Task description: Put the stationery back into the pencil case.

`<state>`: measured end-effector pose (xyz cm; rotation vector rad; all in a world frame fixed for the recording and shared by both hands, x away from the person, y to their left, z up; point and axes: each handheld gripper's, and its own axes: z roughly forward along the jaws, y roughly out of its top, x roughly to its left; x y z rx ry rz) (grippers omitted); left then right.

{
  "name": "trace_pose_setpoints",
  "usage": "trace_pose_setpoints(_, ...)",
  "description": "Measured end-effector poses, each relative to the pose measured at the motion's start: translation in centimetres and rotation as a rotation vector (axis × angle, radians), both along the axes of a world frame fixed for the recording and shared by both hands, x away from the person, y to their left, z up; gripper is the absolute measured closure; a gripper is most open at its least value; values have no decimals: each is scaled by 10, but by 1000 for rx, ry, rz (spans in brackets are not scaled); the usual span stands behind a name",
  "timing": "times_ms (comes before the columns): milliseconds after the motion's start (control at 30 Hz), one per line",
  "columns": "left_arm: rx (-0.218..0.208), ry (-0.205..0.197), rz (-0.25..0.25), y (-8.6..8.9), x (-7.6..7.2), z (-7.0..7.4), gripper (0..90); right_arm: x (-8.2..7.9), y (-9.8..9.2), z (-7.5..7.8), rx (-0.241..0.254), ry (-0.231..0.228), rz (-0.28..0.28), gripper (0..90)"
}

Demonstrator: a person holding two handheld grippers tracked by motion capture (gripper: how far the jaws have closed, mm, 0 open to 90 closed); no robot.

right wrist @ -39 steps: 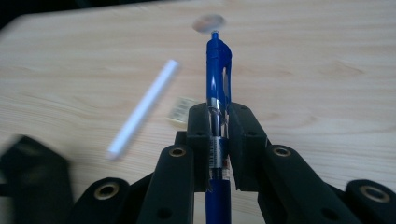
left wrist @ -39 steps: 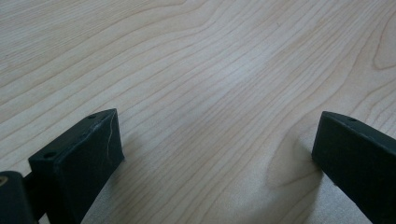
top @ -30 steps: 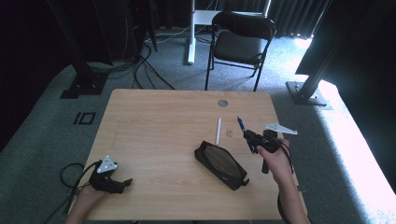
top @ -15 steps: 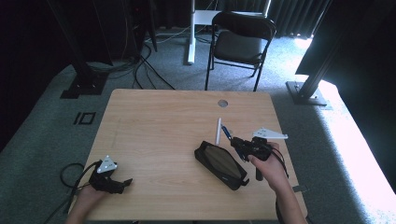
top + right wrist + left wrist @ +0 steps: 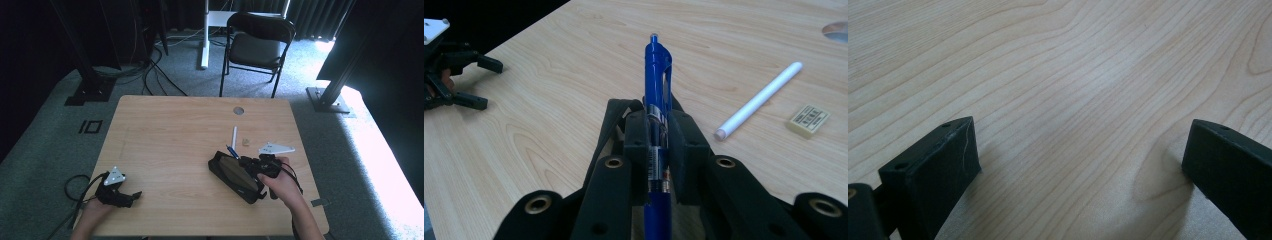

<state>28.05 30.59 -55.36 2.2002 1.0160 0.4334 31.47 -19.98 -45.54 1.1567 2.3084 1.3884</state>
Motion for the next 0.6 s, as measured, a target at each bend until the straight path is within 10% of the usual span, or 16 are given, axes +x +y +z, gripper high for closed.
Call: trace_pose_setpoints(600, 0, 0, 5, 0, 0, 0, 20, 3, 22, -21, -185, 53, 75, 795)
